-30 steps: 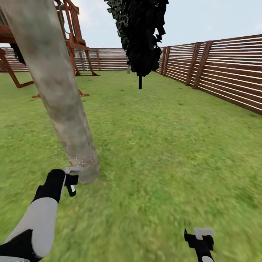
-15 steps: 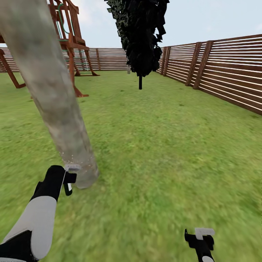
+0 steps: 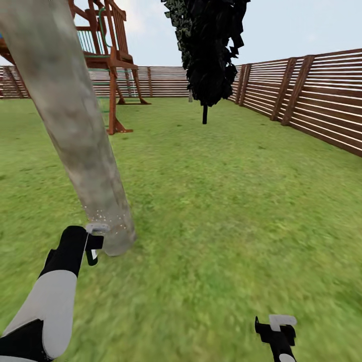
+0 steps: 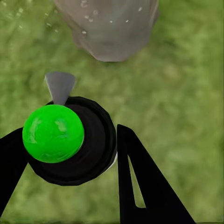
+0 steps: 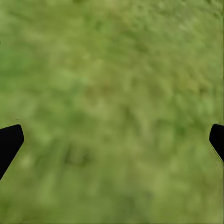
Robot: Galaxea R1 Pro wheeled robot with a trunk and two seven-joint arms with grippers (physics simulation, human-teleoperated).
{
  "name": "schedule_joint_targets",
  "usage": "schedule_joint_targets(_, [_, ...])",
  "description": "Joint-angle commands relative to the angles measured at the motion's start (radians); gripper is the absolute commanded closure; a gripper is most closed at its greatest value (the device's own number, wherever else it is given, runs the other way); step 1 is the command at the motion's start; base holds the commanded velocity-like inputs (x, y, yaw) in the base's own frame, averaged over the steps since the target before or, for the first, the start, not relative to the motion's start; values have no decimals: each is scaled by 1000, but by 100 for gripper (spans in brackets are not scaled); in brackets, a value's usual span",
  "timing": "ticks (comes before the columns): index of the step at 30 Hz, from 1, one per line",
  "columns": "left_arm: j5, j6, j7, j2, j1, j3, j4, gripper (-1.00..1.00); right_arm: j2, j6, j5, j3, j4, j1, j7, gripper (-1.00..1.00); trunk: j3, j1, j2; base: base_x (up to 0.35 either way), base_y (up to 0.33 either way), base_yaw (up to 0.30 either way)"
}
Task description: In the garden, pick up the pesticide atomizer on the floor and spray pesticide onto both trees until each tree trunk is fully covered.
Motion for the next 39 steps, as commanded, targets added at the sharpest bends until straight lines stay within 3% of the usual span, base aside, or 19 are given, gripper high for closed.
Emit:
schedule_joint_targets(1, [-11, 2, -10, -1, 0, 2, -1, 100, 0, -3, -10, 9, 0, 0, -2, -100, -1, 0, 0, 73, -272, 278])
schedule_joint_targets(8, [-11, 0, -2, -11, 3, 1, -3, 100, 0, -3, -10, 9, 0, 0, -2, -100, -1, 0, 0, 177, -223, 247])
schedule_joint_targets(31, [-11, 0, -2, -13, 1, 1, -3, 100, 0, -3, -10, 9, 0, 0, -2, -100, -1, 0, 0, 123, -266, 9])
schedule_joint_targets(39, [-12, 0, -1, -10, -2, 1, -3, 100, 0, -3, -10, 9, 0, 0, -2, -100, -1, 0, 0, 159, -264, 251])
